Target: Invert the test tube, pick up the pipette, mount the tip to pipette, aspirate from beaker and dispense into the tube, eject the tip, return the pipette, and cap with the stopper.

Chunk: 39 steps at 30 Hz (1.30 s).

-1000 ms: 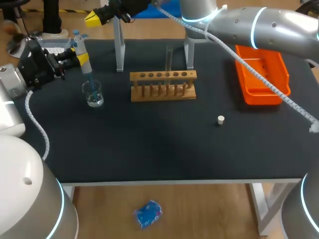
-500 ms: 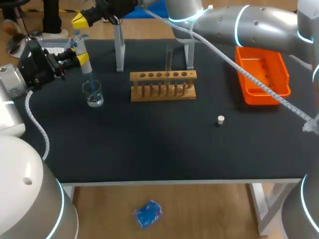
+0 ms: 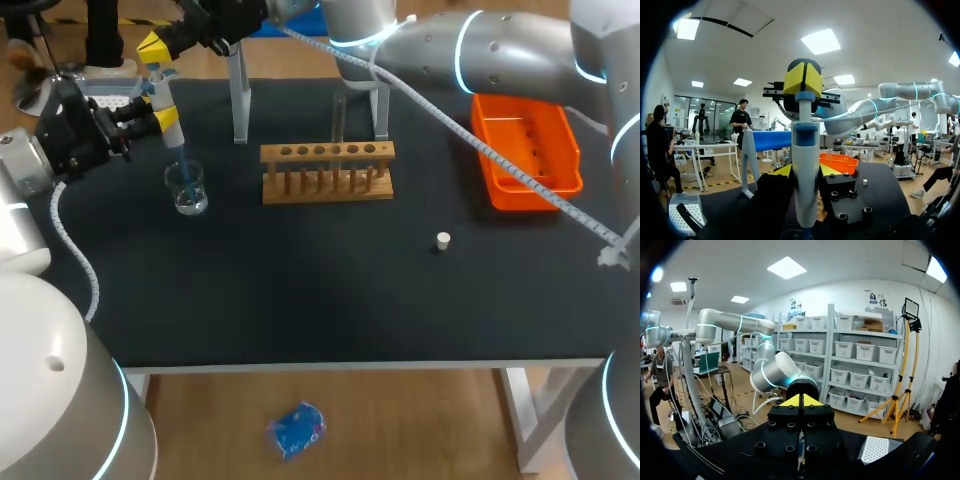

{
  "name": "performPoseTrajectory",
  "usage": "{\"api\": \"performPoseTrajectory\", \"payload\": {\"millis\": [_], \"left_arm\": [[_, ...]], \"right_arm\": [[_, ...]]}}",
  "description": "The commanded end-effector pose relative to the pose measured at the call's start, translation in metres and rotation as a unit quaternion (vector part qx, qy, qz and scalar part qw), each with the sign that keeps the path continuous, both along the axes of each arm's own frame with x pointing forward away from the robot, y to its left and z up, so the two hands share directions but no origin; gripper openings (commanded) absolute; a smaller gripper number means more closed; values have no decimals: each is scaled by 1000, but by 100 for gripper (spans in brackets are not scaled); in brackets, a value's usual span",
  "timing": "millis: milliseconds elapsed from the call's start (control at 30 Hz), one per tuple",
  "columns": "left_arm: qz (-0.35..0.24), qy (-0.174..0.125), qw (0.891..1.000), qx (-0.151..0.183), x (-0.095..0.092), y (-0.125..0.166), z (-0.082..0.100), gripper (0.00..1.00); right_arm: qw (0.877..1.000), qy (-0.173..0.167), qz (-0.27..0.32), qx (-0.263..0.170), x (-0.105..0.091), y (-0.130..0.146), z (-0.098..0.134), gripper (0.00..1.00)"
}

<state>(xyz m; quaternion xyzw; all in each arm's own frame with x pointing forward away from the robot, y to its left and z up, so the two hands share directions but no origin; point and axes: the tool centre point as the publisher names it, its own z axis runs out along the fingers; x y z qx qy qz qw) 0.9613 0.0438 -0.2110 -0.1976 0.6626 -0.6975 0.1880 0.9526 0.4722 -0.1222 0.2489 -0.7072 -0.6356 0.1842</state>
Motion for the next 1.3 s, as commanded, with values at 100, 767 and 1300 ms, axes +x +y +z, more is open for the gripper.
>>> {"api": "performPoseTrajectory", "payload": {"millis": [100, 767, 1300], "left_arm": [[2, -1, 1000, 0, -1, -1, 0, 0], [2, -1, 1000, 0, -1, -1, 0, 0], [2, -1, 1000, 0, -1, -1, 0, 0]], "right_arm": [[999, 7, 38, -4, 7, 2, -3, 0], [999, 18, 40, -6, 10, 3, -12, 0], [999, 26, 37, -7, 9, 0, -19, 0]]}}
